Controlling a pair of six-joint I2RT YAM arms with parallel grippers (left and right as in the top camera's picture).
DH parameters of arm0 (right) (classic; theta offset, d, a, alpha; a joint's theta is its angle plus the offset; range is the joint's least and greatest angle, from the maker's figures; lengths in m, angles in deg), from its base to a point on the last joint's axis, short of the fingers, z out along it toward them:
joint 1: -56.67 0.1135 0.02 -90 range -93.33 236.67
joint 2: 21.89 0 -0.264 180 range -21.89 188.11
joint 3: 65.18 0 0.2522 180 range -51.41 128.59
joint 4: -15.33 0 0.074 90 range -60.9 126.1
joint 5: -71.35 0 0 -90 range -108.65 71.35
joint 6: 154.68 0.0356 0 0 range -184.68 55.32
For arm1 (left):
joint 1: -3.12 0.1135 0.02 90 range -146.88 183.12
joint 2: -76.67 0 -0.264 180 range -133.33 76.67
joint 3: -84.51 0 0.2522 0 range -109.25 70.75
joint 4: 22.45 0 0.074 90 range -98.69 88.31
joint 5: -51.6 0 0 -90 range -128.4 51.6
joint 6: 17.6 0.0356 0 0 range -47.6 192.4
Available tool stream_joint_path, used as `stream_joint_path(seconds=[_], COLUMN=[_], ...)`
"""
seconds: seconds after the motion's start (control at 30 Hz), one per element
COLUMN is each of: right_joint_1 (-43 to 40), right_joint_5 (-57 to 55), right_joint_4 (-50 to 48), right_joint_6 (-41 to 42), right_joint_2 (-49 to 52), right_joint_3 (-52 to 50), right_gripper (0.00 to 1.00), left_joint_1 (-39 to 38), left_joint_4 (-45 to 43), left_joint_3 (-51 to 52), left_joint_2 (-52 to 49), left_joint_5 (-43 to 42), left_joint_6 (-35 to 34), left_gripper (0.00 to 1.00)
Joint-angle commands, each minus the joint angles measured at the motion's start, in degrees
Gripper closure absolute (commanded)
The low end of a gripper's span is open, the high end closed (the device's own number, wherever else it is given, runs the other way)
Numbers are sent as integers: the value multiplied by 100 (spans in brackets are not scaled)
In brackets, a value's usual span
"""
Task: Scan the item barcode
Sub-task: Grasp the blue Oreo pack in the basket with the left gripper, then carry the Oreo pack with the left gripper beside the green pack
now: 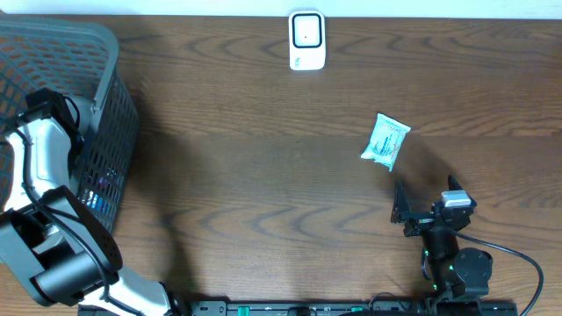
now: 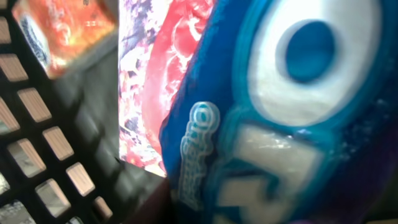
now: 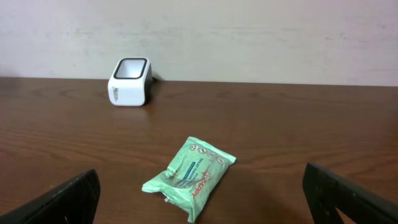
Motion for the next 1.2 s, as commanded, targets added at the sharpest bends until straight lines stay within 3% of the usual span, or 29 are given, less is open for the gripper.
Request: stream_joint_path(seconds=[0.0,0.37,0.6,0.73,0.93,1.07,1.17], right_joint_1=[44,44,44,44,44,44,44], right_joint_5=[-26,-26,-24,-26,-26,-24,-26], right_joint_4=[20,20,20,20,20,20,20], right_joint_6=[81,81,81,81,81,81,81], right_joint_2=[-31,-31,-31,-31,-31,-31,-31], right_joint_3=[-9,-9,-9,-9,-9,-9,-9], right_gripper=[1,1,1,1,1,1,1], left_joint_1=[4,4,4,4,-212,-1049,-2000], left_joint_4=[-7,352,-219,-944,-1934,-2350,-2343], left_joint_3=[-20,-1086,-1172,-1172,-1172,-1169,-1145], left_joint_2=[85,793,1847,2680,3936,4315,4249], left_joint_5=[127,122,-44,-796,-2623,-3429,-3504], left_joint_6=[9,4,-13,-15,-133,-385,-380], left_gripper=[92,93,93,93,92,93,93])
